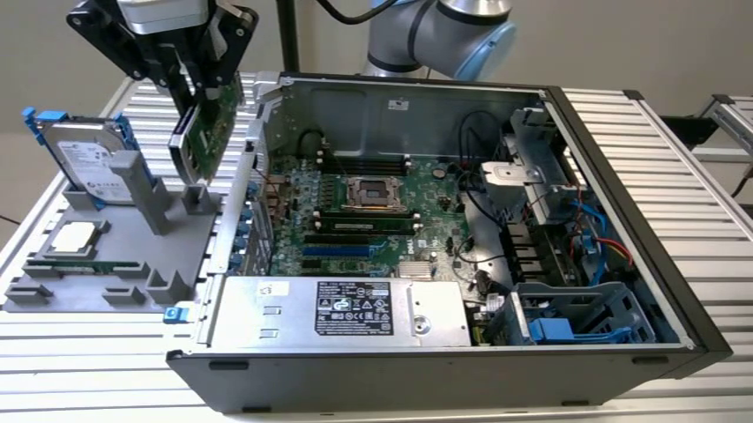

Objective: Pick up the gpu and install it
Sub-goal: 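Pick up the gpu and move the gpu toward the slot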

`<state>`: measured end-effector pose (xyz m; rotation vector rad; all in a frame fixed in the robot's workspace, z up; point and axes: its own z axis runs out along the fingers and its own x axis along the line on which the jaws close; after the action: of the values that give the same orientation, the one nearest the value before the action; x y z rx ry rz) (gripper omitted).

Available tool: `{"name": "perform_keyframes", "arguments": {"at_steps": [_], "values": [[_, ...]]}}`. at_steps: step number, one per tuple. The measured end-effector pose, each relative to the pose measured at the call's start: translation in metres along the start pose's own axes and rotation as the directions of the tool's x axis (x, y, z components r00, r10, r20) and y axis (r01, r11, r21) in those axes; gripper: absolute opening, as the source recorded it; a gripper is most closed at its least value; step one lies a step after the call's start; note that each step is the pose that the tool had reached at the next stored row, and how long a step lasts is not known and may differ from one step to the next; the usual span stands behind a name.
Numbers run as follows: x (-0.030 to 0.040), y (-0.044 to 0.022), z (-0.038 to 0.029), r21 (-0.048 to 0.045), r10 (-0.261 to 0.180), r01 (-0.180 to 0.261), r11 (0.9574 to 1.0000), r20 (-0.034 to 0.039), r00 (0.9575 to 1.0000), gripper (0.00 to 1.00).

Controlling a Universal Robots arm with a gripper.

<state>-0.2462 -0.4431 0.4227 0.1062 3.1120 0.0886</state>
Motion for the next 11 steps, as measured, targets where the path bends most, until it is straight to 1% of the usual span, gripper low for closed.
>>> {"name": "perform_keyframes", "arguments": {"at_steps": [11], "values": [[-0.0054, 0.0004, 0.0002, 0.0000, 0.000, 0.000, 1.0000, 0.0000, 1.0000, 0.00]]}}
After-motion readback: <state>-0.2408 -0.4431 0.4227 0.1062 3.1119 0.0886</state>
